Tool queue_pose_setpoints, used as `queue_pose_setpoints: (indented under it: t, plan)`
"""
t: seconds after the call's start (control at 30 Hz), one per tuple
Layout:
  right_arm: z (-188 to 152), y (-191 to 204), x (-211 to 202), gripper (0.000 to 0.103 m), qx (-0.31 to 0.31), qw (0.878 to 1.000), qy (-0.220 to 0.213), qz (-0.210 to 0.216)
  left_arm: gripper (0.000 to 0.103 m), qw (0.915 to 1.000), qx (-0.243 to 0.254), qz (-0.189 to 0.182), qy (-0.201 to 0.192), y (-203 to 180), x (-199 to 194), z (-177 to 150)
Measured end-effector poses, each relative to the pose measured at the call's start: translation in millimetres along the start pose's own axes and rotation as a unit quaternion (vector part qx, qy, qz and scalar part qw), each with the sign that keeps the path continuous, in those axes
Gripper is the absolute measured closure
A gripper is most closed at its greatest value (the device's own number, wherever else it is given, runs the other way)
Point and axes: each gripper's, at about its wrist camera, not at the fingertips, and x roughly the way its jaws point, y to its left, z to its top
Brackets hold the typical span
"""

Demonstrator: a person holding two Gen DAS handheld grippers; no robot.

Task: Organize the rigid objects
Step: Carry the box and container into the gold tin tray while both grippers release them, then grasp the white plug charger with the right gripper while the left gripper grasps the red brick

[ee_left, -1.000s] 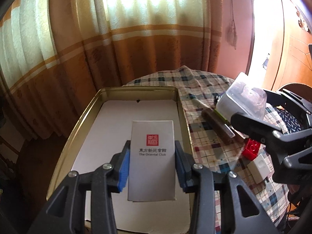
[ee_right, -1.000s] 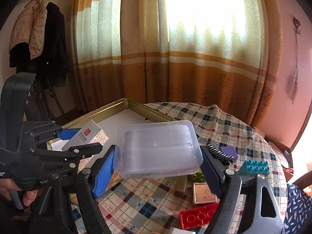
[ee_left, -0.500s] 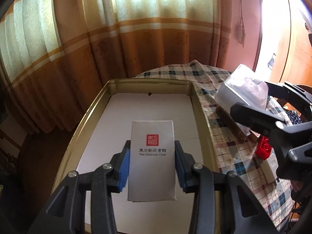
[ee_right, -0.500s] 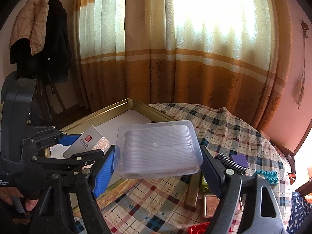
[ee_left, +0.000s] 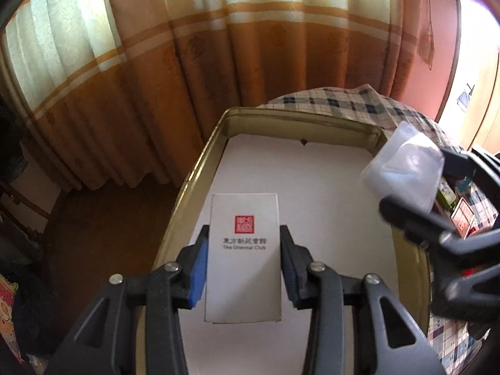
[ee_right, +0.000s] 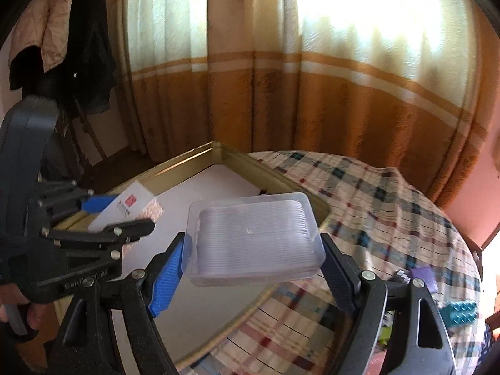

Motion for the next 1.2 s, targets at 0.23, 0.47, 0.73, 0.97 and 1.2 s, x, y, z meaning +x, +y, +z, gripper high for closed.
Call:
queue_pose_setpoints:
  t: [0.23, 0.47, 0.73, 0.97, 1.2]
  plan:
    - [-2.0, 12.6, 19.9, 0.019, -0.009, 1.0, 0.022, 0.006, 0.049, 0.9996, 0.005, 0.025, 0.011, 0.1, 2.2, 3.9]
    - [-22.2, 5.0, -31.7, 0.016, -0.009, 1.0, -0.001, 0.011, 0.024, 0.9996, -0.015, 0.016, -0.02, 4.9, -23.2, -16.2]
    - [-94.4, -58.9, -128.7, 0.016, 0.041, 0.998, 0.004, -0.05, 0.006, 0.9962, 0.023, -0.007, -0.084, -52.8, -71.7, -46.0]
    - [-141.4, -97.3, -143.9, 0.016, 0.099, 0.991, 0.031, -0.087, 0.004, 0.9948, 0.053, -0.043, -0.075, -107.5, -75.3, -48.1]
    - [-148.3, -84.4, -127.7, 0.016, 0.113, 0.99, 0.042, -0.072, 0.003, 0.9967, 0.023, -0.053, -0.057, -114.7, -68.4, -62.4]
